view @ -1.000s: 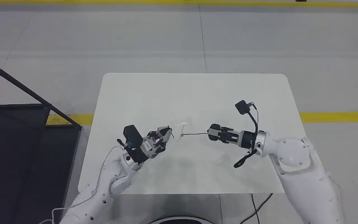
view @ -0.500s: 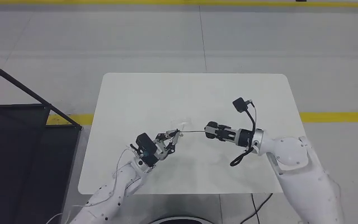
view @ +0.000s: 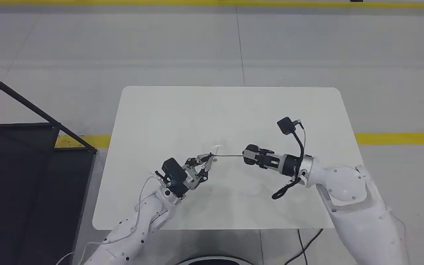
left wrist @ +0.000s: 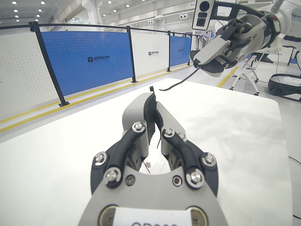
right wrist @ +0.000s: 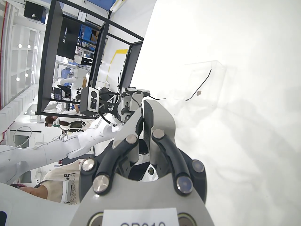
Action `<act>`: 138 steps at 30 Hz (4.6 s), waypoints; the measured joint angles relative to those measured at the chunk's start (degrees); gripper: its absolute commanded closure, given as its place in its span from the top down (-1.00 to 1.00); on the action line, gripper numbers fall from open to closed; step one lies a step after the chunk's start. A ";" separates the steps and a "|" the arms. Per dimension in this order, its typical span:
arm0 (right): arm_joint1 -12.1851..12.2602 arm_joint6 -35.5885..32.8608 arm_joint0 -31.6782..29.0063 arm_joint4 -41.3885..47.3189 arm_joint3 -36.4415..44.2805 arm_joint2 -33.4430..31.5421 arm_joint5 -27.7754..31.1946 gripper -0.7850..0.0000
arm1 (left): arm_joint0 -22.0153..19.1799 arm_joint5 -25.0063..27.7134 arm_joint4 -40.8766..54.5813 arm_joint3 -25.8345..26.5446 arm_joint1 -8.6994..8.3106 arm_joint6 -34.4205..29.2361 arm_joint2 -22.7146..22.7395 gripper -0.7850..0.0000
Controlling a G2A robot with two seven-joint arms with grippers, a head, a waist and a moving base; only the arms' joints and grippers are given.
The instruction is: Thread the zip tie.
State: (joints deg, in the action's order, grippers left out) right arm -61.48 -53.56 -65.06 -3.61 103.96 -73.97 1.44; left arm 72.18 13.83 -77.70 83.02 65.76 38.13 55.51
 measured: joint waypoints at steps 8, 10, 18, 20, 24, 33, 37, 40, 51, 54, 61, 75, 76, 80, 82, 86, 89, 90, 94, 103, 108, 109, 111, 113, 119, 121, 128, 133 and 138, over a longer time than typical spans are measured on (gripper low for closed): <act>0.09 0.97 0.00 0.32 0.56 0.14 -0.86 -1.00 | 0.09 -0.23 0.18 0.16 0.02 -0.14 0.12 -1.00; 0.16 1.17 -0.39 0.54 0.77 -0.14 -0.93 -1.00 | 0.60 -1.68 0.92 0.86 0.11 -0.35 0.69 -1.00; 0.37 3.52 -3.27 1.60 2.76 -1.07 -1.44 -1.00 | 3.37 -9.87 1.46 2.70 0.87 1.47 1.71 -1.00; 0.42 3.83 -4.09 2.60 3.44 -1.46 -0.55 -1.00 | 3.52 -10.49 1.41 2.55 1.11 1.86 1.52 -1.00; 0.46 3.44 -4.37 3.05 3.68 -1.61 0.06 -1.00 | 3.49 -10.37 1.15 2.22 1.37 1.91 1.32 -1.00; 0.37 5.48 -4.75 1.87 3.99 -1.17 -1.49 -1.00 | 3.49 -10.33 1.15 2.22 1.37 1.88 1.31 -1.00; 0.08 8.65 -4.27 -0.31 5.28 0.79 -6.56 -1.00 | 3.49 -10.34 1.15 2.22 1.37 1.88 1.31 -1.00; -0.15 9.79 -3.28 -1.19 5.62 2.26 -9.28 -1.00 | 3.49 -10.34 1.15 2.22 1.37 1.88 1.31 -1.00; -0.35 10.64 -2.60 -1.59 6.54 3.36 -10.29 -1.00 | 3.49 -10.34 1.15 2.22 1.37 1.88 1.31 -1.00; -0.35 10.55 -2.58 -1.52 6.54 3.41 -10.16 -1.00 | 3.49 -10.34 1.15 2.22 1.37 1.88 1.31 -1.00; -0.37 9.76 -2.16 -1.96 6.88 4.02 -10.12 -1.00 | 3.49 -10.34 1.15 2.22 1.37 1.88 1.31 -1.00; -0.48 9.85 -1.59 -2.03 7.02 4.57 -10.92 -1.00 | 3.49 -10.34 1.15 2.22 1.37 1.88 1.31 -1.00; -0.50 9.88 -1.48 -2.05 6.98 4.68 -11.05 -1.00 | 3.49 -10.34 1.15 2.22 1.37 1.88 1.31 -1.00; -0.57 9.99 -1.05 -2.23 6.87 4.95 -11.75 -1.00 | 3.49 -10.34 1.15 2.22 1.37 1.88 1.31 -1.00; -0.60 10.01 -0.87 -2.33 6.83 5.07 -12.12 -1.00 | 3.49 -10.34 1.15 2.22 1.37 1.88 1.31 -1.00; -0.66 9.99 -0.53 -2.36 6.67 5.31 -12.59 -1.00 | 3.49 -10.34 1.15 2.22 1.37 1.88 1.31 -1.00; -0.71 10.20 -0.33 -2.34 6.51 5.49 -12.92 -1.00 | 3.49 -10.34 1.15 2.22 1.37 1.88 1.31 -1.00; -0.73 10.24 -0.25 -2.33 6.45 5.55 -13.06 -1.00 | 3.49 -10.34 1.15 2.22 1.37 1.88 1.31 -1.00; -0.79 10.26 0.00 -2.27 6.34 5.74 -13.42 -1.00 | 3.49 -10.34 1.15 2.22 1.37 1.88 1.31 -1.00; -0.87 10.19 0.30 -2.22 6.47 5.99 -13.85 -1.00 | 3.49 -10.34 1.15 2.22 1.37 1.88 1.31 -1.00; -0.96 10.33 0.55 -1.56 6.46 6.04 -13.90 -1.00 | 3.49 -10.34 1.15 2.22 1.37 1.88 1.31 -1.00; -0.97 10.41 0.56 -1.40 6.45 6.00 -13.79 -1.00 | 3.49 -10.34 1.15 2.22 1.37 1.88 1.31 -1.00; -1.00 10.61 0.53 -1.07 6.48 5.90 -13.51 -1.00 | 3.49 -10.34 1.15 2.22 1.37 1.88 1.31 -1.00; -1.02 10.77 0.44 -0.73 6.57 5.81 -13.13 -1.00 | 3.49 -10.34 1.15 2.22 1.37 1.88 1.31 -1.00; -1.03 10.96 0.13 -0.30 6.92 5.59 -12.62 -1.00 | 3.49 -10.34 1.15 2.22 1.37 1.88 1.31 -1.00; -1.03 10.91 0.08 -0.23 7.12 5.60 -12.41 -1.00 | 3.49 -10.34 1.15 2.22 1.37 1.88 1.31 -1.00; -1.06 11.60 -0.71 0.05 8.00 5.58 -11.07 -1.00 | 3.49 -10.34 1.15 2.22 1.37 1.88 1.31 -1.00; -1.11 11.97 -1.06 0.60 8.29 5.59 -9.63 -1.00 | 3.49 -10.34 1.15 2.22 1.37 1.88 1.31 -1.00; -1.16 12.34 -1.44 1.15 8.52 5.61 -8.06 -1.00 | 3.49 -10.34 1.15 2.22 1.37 1.88 1.31 -1.00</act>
State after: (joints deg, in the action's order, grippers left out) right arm -62.64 -41.23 -66.50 -2.46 112.48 -68.36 -6.62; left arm 75.67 3.49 -76.55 85.24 67.13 40.01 56.82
